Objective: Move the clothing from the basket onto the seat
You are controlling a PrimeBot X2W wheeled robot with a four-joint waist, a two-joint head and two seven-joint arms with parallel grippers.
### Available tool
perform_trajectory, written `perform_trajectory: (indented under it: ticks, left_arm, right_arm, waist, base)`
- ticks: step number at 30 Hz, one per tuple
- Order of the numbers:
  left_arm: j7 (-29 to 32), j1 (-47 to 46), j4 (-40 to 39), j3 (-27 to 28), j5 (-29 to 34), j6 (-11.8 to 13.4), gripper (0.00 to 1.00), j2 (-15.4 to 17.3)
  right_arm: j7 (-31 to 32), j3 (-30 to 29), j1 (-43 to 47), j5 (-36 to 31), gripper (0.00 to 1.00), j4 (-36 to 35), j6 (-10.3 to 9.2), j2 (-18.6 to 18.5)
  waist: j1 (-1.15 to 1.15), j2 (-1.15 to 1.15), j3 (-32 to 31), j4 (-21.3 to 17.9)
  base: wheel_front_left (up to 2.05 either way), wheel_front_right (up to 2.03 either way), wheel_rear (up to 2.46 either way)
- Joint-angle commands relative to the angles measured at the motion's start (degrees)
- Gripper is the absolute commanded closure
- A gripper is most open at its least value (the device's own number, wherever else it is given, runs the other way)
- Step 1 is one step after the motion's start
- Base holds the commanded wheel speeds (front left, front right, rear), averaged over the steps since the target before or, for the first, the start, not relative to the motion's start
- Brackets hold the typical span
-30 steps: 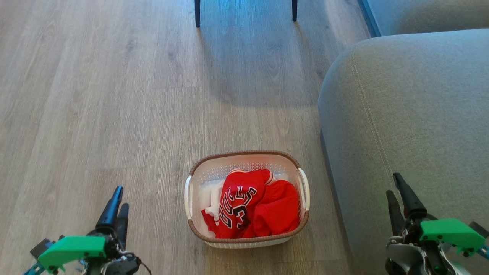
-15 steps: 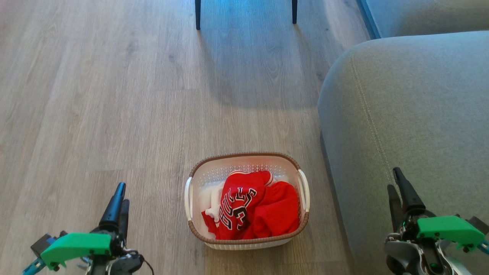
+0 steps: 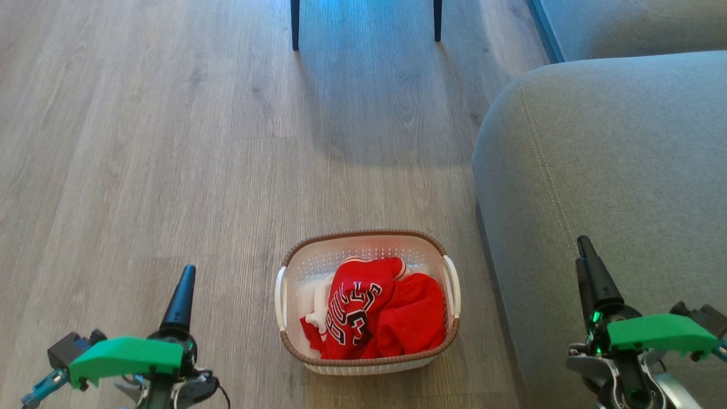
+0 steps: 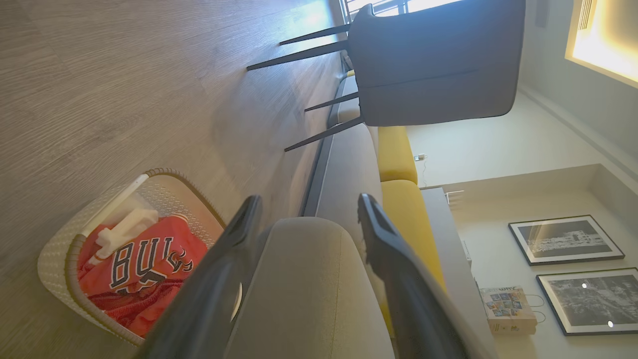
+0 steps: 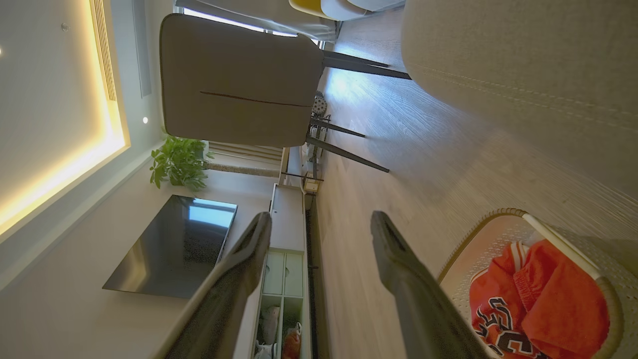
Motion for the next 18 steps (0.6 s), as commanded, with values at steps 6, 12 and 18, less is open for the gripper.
perform_trajectory:
  ticks: [6,12,18]
  left_arm:
    - [-1.59,-1.68,-3.55,-0.69,6.48,0.9,0.0,0.43]
    - [-2.77,-1.55,-4.33,-1.88,13.8,1.42,0.0,0.48]
    - [-3.77,-1.32,-4.82,-2.57,19.39,1.75,0.0,0.52]
  right_arm:
    - [-0.19,-1.51,-0.7,-7.34,0.0,-3.3,0.0,0.57]
    - [-0.22,-1.85,-0.43,-15.0,0.0,-4.09,0.0,1.58]
    - [-0.24,-2.13,-0.23,-21.8,0.0,-4.55,0.0,2.44]
  waist:
    - [0.0,0.0,-0.13,0.04]
    - [0.0,0.0,-0.27,0.02]
    - [0.0,0.0,-0.37,0.03]
  base:
    - [0.0,0.0,0.0]
    - [0.0,0.0,0.0]
    - [0.0,0.0,0.0]
